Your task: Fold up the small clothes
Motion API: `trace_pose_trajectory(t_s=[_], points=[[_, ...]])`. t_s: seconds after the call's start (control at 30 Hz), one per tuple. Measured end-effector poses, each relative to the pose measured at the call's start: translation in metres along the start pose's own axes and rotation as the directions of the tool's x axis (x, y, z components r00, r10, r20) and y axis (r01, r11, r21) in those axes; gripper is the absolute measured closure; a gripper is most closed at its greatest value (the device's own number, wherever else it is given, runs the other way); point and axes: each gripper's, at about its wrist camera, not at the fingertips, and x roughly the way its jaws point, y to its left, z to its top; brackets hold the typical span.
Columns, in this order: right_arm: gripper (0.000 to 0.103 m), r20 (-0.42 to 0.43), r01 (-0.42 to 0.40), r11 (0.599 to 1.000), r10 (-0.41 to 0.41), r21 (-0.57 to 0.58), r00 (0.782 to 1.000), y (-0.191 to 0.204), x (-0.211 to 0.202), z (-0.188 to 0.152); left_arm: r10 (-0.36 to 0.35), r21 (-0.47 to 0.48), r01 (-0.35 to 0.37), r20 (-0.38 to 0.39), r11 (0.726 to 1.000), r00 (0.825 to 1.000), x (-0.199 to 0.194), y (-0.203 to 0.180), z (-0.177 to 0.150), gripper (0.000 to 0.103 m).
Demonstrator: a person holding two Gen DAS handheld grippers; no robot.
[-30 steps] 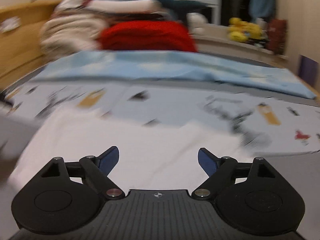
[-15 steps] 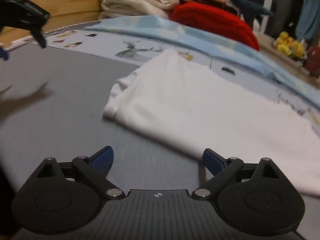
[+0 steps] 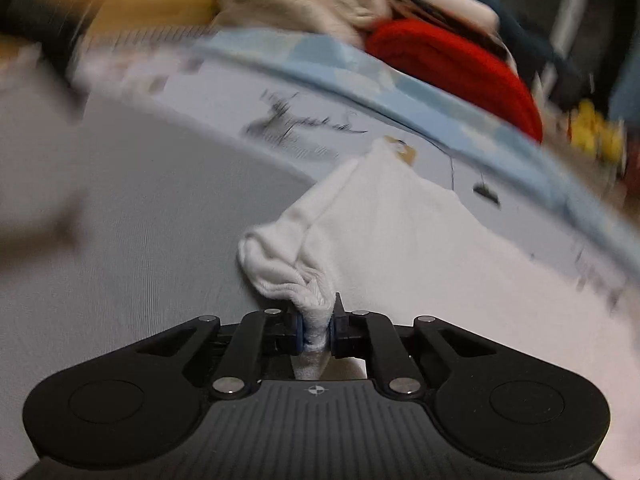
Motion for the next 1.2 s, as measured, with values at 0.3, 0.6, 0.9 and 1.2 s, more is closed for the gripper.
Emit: trace_pose_trajectory(t_s=[0.3,0.6,0.9,1.2], points=[[0.093,0.162,-0.068,0.706,-0.067,0.705,0.985,-0.278,-0.095,-0.031,-0.008,0.025,0.008,-0.021,1.0,1.0,0.006,-0.049,-0.007,0.0],[0.092,0.059,-0.053,0.09,-0.067,0.995,0.996,-0.393,-0.083,-0.215,-0.003,0.209,0.012,-0.043,0.978,0.999,0.016,-0.122,-0.033,0.0],[0.092,0.099,-0.05,0.321,-0.14,0.946,0.985,-0.393,-0.123,-0.173,0.004,0.218,0.005,-0.043,0.976,0.999,0.023,-0.132,-0.033,0.0],[0.043,-0.154,0.193,0.256,-0.165,0.947,0.974,-0.403,-0.12,-0.195,-0.053,0.242,0.057,-0.021,0.969,0.998,0.009,-0.15,-0.042,0.0]])
